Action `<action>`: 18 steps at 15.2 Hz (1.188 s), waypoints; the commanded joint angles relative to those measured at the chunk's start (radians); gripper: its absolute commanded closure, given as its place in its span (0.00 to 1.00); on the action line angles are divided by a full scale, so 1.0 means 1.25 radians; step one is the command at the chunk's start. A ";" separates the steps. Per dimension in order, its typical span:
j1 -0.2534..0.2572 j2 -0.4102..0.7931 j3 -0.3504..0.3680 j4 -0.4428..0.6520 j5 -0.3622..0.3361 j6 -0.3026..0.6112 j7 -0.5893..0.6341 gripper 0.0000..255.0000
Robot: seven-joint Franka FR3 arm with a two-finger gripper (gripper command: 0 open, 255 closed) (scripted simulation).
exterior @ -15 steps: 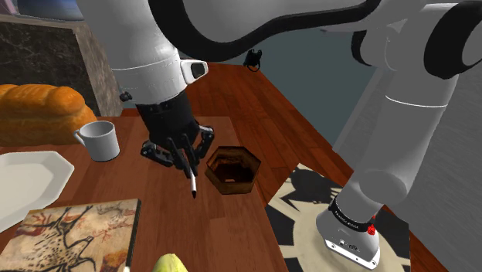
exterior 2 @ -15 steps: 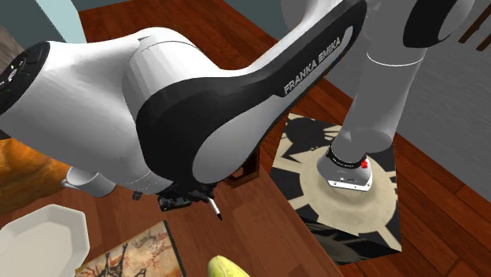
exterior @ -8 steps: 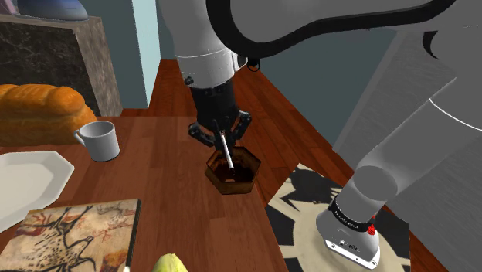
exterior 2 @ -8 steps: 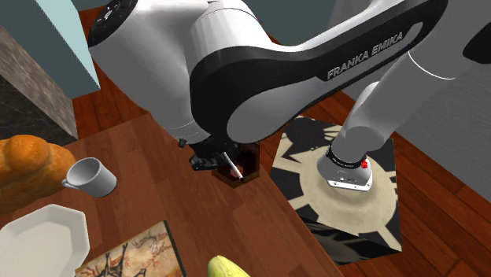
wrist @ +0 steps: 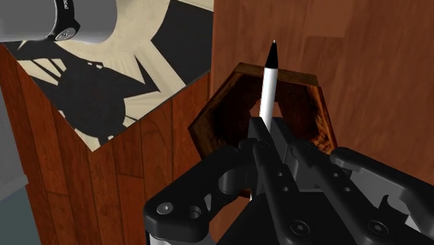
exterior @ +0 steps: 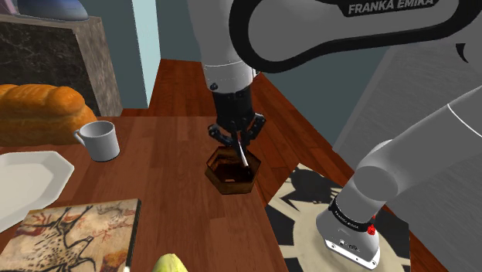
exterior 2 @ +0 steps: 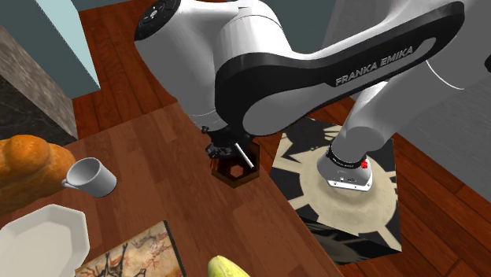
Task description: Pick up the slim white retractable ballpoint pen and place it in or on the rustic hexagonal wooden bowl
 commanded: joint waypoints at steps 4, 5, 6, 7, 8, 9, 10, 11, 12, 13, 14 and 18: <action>0.002 0.003 0.008 -0.052 0.003 0.054 -0.001 1.00; 0.002 0.005 0.011 -0.061 0.003 0.065 0.000 1.00; 0.002 0.007 0.014 -0.070 0.003 0.076 0.001 1.00; 0.002 0.010 0.017 -0.078 0.003 0.087 0.002 1.00; 0.001 0.013 0.020 -0.087 0.003 0.098 0.004 1.00; 0.001 0.016 0.023 -0.095 0.002 0.109 0.005 1.00; 0.001 0.020 0.026 -0.103 0.002 0.121 0.006 1.00; 0.000 0.026 0.031 -0.117 0.000 0.139 0.009 1.00; 0.000 0.026 0.031 -0.117 0.000 0.139 0.009 1.00; 0.000 0.026 0.031 -0.117 0.000 0.139 0.009 1.00; 0.000 0.026 0.031 -0.117 0.000 0.139 0.009 1.00; 0.000 0.026 0.031 -0.117 0.000 0.139 0.009 1.00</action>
